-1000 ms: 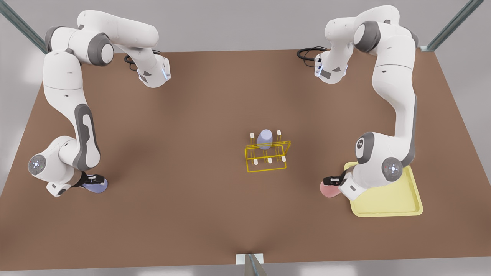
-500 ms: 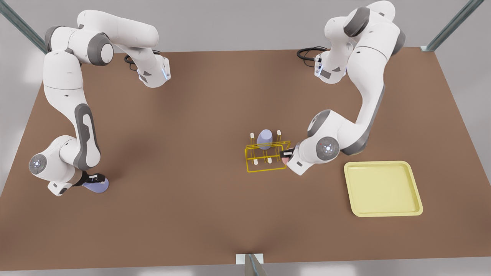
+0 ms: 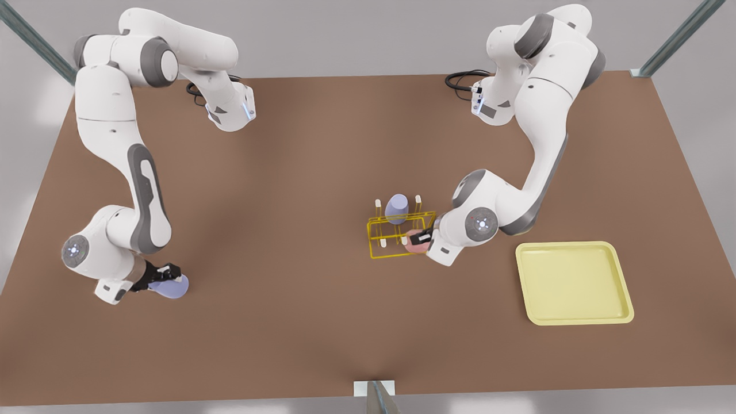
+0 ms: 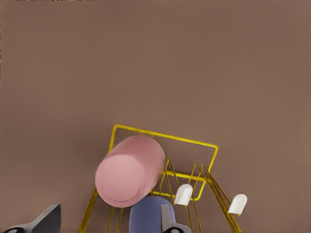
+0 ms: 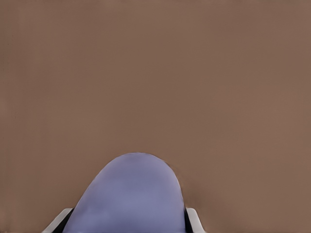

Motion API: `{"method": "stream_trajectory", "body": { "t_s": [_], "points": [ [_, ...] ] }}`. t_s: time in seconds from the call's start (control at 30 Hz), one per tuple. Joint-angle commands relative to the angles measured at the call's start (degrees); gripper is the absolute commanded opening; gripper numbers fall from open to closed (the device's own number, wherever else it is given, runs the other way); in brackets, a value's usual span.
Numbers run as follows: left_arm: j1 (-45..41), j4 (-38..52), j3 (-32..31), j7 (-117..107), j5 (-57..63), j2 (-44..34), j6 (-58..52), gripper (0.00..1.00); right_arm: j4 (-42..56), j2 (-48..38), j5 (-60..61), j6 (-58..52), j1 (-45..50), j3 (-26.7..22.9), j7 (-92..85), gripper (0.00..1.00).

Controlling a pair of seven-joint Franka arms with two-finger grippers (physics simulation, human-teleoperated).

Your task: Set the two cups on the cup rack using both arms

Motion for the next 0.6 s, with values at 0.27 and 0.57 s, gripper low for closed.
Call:
{"method": "stream_trajectory", "body": {
  "t_s": [0.27,0.57],
  "points": [
    [-5.4,2.8,29.8,50.7,3.4,-21.6,-25.3,1.0,4.3,0.3,9.5,-7.2,6.7,5.1,3.6,0.81],
    [-5.5,3.5,29.4,50.8,2.2,-20.8,-29.9,1.0,8.0,1.0,18.7,-7.1,15.6,5.1,21.7,0.8]
  ]
}}
